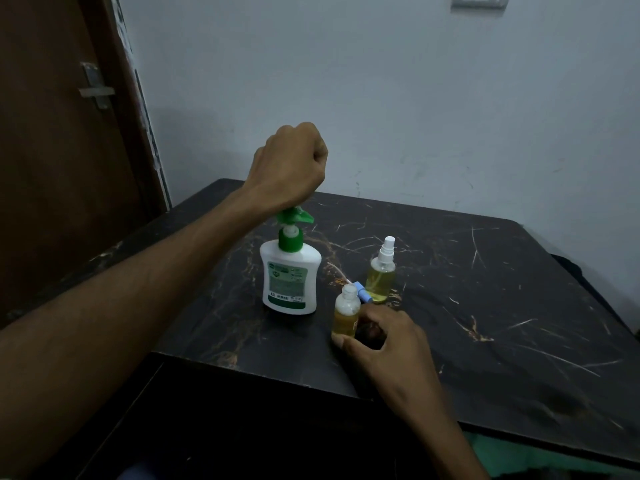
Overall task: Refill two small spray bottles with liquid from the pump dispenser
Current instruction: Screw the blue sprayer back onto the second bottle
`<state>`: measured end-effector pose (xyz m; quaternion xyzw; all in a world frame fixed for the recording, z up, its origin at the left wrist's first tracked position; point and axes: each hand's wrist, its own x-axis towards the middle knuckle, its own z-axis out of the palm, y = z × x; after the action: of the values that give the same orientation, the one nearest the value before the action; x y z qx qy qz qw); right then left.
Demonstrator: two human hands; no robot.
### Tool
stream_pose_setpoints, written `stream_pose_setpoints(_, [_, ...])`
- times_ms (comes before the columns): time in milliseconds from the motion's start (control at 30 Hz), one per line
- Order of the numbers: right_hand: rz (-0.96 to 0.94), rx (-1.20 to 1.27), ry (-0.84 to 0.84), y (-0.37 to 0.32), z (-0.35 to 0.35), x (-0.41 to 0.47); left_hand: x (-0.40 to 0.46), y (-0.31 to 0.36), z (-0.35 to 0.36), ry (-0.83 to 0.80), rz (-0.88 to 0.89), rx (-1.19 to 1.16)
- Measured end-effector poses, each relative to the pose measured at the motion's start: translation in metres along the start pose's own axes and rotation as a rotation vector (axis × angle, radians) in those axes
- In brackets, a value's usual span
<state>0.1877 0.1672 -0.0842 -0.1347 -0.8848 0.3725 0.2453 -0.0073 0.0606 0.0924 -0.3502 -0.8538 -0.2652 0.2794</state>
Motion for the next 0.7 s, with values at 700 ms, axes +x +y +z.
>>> stream_pose_setpoints(700, [0.05, -0.036, -0.018, -0.0019, -0.0003, -0.0008, -0.0044, -0.0025, -0.0035, -0.004, -0.018, -0.013])
